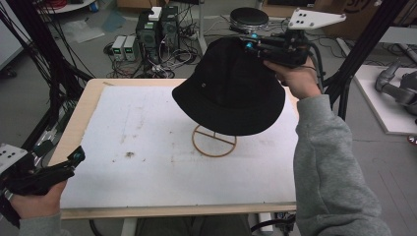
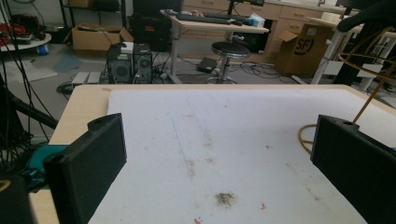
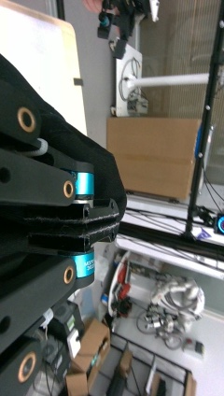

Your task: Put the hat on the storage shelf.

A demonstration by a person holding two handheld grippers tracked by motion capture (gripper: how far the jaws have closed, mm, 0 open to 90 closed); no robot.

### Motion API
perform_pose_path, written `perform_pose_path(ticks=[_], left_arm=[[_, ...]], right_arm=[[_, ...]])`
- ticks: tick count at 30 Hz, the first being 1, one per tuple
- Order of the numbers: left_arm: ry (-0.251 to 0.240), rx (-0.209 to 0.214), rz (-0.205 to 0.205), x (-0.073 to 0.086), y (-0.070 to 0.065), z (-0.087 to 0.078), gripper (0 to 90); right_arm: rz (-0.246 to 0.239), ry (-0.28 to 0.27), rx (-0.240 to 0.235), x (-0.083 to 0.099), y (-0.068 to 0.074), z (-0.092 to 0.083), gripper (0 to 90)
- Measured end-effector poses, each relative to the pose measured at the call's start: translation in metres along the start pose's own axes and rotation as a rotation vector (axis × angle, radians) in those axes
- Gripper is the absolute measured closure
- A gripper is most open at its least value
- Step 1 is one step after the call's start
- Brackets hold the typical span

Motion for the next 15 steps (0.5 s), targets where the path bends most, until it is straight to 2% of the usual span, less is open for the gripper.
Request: perform_pose_path(ticks=[6,9,15], left_arm=[[-0.003,-0.009,-0.002,0.000,0.002,-0.005,3.9],[-0.001,-0.009,-0.003,0.001,0.002,-0.005,3.9],[0.004,-0.007,-0.003,0.002,0.002,-0.004,3.9]], right_arm=[[0.020,0.036,-0.022,0.016,0.009,0.022,87.9],[0.027,0.042,-0.018,0.020,0.011,0.025,87.9],[0.060,0.077,-0.053,0.040,0.014,0.031,88.0]])
Point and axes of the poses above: each handheld gripper's, and its own axes: z roughly forward along the jaws, x roughly out of its underside, y roughly to its left, the point moved 5 cm from there along z, roughly forward along the jaws, and after that the axes turned 4 degrees about x, right-handed, at the moved point
